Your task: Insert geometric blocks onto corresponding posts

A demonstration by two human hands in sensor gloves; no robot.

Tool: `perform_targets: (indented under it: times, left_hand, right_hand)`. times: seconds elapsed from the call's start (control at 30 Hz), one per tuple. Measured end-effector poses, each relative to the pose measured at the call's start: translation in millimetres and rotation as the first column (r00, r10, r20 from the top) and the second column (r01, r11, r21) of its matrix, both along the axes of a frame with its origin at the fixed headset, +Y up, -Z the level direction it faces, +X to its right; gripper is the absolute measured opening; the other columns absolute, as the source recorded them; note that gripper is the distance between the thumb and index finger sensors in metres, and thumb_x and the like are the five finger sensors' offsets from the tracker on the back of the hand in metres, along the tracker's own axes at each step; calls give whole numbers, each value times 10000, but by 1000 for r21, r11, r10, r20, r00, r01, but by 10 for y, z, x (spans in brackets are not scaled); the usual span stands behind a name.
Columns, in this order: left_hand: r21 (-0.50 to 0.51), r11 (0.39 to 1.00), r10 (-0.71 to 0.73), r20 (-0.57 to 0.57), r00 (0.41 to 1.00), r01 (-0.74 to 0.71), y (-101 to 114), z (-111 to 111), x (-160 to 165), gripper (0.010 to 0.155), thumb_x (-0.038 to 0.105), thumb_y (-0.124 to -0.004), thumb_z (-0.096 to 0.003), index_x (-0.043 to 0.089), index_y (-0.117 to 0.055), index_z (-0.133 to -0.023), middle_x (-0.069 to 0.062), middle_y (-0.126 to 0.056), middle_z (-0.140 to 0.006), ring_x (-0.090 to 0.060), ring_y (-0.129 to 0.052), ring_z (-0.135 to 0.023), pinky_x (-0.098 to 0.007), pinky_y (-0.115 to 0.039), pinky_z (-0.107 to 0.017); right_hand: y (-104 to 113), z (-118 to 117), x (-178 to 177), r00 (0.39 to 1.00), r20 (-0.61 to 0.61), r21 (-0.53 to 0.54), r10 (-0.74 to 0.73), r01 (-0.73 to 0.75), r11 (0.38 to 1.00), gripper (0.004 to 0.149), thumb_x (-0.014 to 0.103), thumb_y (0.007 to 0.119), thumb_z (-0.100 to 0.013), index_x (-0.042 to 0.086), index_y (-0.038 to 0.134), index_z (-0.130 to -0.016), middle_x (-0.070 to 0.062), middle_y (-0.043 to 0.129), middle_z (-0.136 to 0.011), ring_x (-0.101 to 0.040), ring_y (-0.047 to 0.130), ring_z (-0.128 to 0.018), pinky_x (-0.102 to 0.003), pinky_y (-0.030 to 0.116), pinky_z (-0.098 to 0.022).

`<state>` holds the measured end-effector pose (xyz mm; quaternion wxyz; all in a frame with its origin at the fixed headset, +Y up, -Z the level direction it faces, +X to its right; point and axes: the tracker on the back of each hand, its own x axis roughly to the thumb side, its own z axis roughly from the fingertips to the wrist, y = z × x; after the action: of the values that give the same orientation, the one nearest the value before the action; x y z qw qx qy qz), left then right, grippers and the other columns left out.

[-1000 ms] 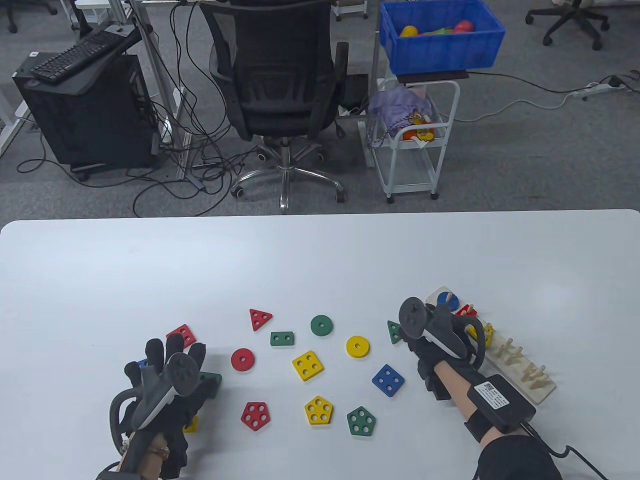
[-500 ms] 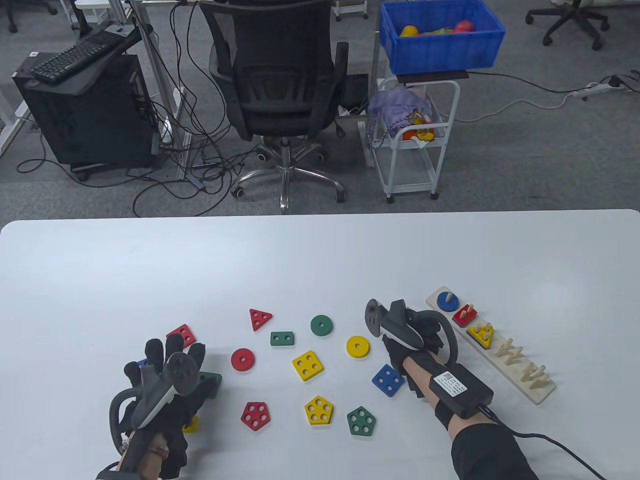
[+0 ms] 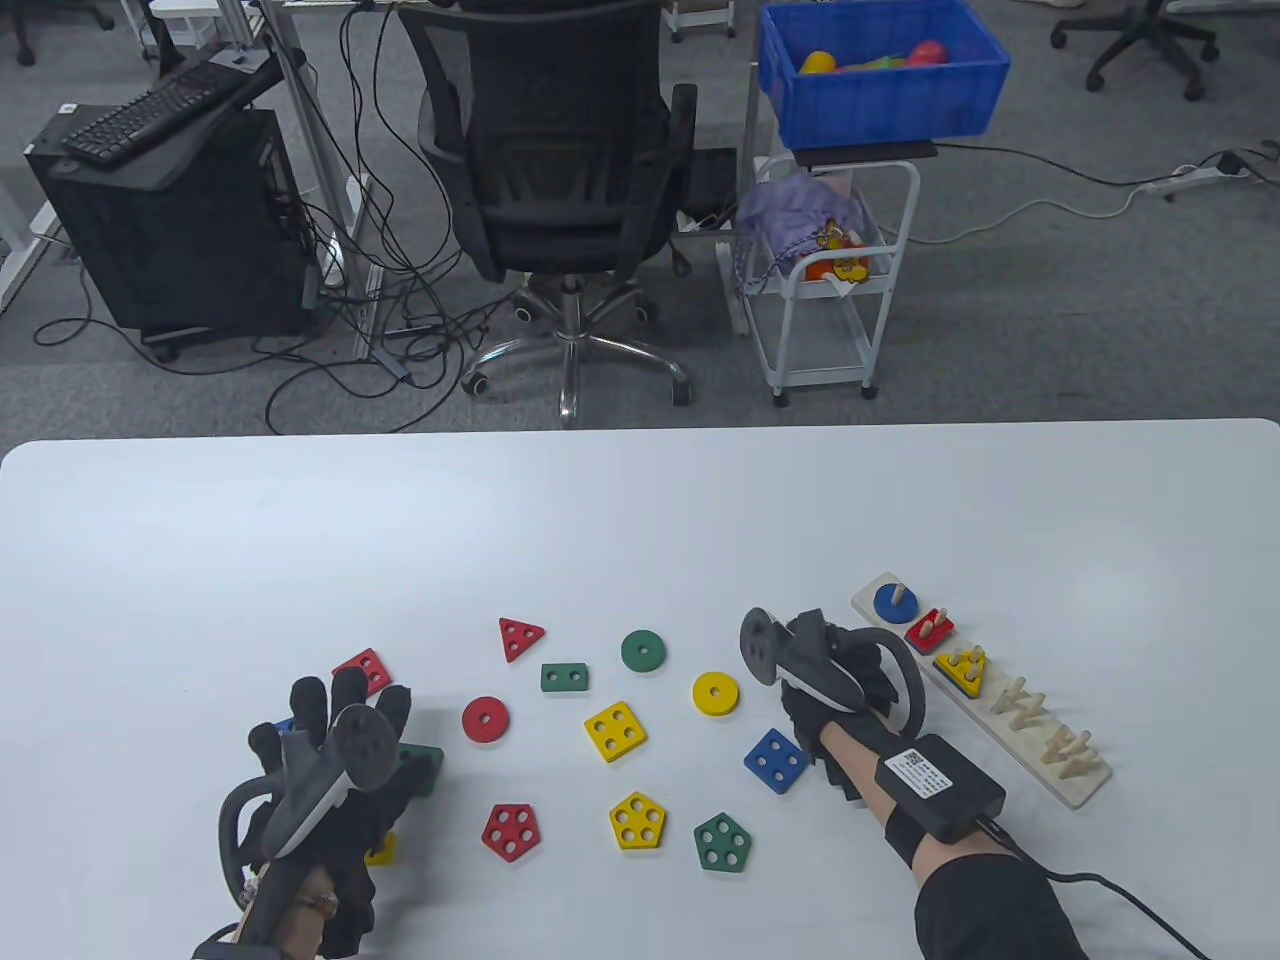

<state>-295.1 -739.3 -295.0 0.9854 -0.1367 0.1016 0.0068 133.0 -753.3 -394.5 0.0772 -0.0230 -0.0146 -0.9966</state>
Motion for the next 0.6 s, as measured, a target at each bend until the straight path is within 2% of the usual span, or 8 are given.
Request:
perform_targets:
  times: [0.13,0.3,0.47,0.6]
  left_hand:
    - [-2,1000,-6,4,1000,6,-5,1,9,764,752,-531,-348,596,-257,-1044,216,-3,-1167,-196,19,-1118,-598,-102,-802]
    - [-2,1000,-6,4,1000,6,-5,0,8,764,752,-531,-349,594,-257,-1045,217,-3,-1167,-196,18,-1118,-597,-102,-802]
    - [0,1000,-6,5,1000,6,-5,0,10,765,752,-531,-347,595,-257,-1045,216,-2,-1167,-196,23,-1116,-596,-100,-801]
    - [-1,1000,-7,5,1000,7,-9,-1,9,764,752,-531,-349,595,-256,-1044,216,-3,-1166,-195,24,-1115,-595,-99,-801]
  right_hand:
    - [109,108,127,990,-93,52,-105,110,993,616,326,950,-357,139,746,-907,-172,851,-885,-276,1032,-607,-519,839,-518]
    - [339,240,330,971,-149,100,-188,203,974,625,305,945,-359,154,719,-922,-158,816,-921,-285,1000,-650,-541,806,-561]
    - [566,335,562,958,-140,145,-251,271,952,627,292,945,-361,159,710,-928,-157,802,-934,-294,984,-668,-550,791,-575]
    - [707,366,757,961,-73,163,-267,275,947,632,284,946,-364,157,706,-935,-158,797,-941,-298,978,-678,-560,781,-583]
